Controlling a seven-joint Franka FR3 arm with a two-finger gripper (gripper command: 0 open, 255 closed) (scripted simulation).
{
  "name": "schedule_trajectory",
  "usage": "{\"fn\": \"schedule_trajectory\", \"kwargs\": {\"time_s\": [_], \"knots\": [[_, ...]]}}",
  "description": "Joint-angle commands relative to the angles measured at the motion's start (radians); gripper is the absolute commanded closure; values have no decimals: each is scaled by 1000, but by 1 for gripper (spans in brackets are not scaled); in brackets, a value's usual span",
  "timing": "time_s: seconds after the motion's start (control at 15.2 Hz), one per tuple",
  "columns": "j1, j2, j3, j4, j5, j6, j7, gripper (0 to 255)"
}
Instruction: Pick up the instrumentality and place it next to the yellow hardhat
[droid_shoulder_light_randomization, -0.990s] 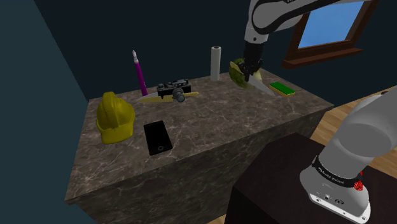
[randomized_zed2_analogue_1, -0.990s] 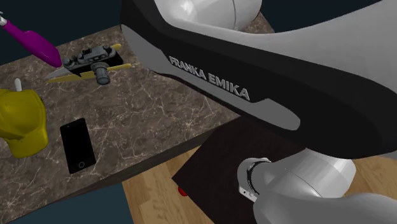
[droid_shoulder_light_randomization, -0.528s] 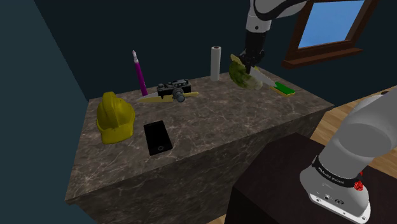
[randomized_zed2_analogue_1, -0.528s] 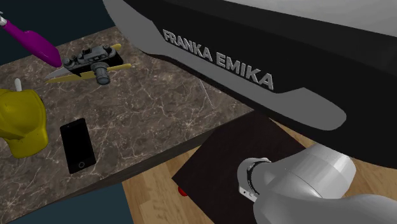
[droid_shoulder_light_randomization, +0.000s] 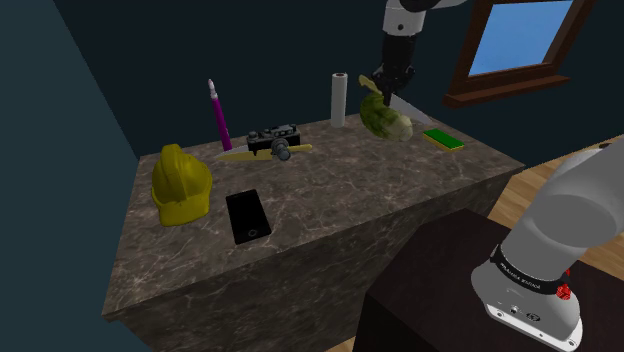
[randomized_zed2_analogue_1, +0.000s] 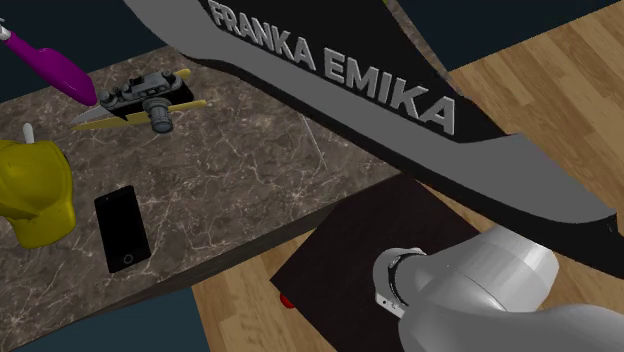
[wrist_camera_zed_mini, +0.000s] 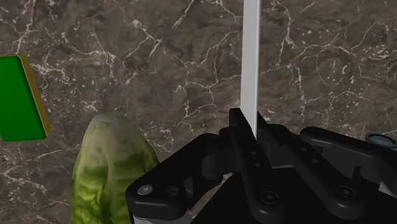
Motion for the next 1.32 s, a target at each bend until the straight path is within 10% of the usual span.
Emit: {"fn": "schedule_trajectory", "kwargs": {"time_s": [0.0, 1.25], "knots": [[15, 23, 28, 21, 9, 1, 39, 255], [181, 454, 293, 487, -29, -42, 480, 255]]}}
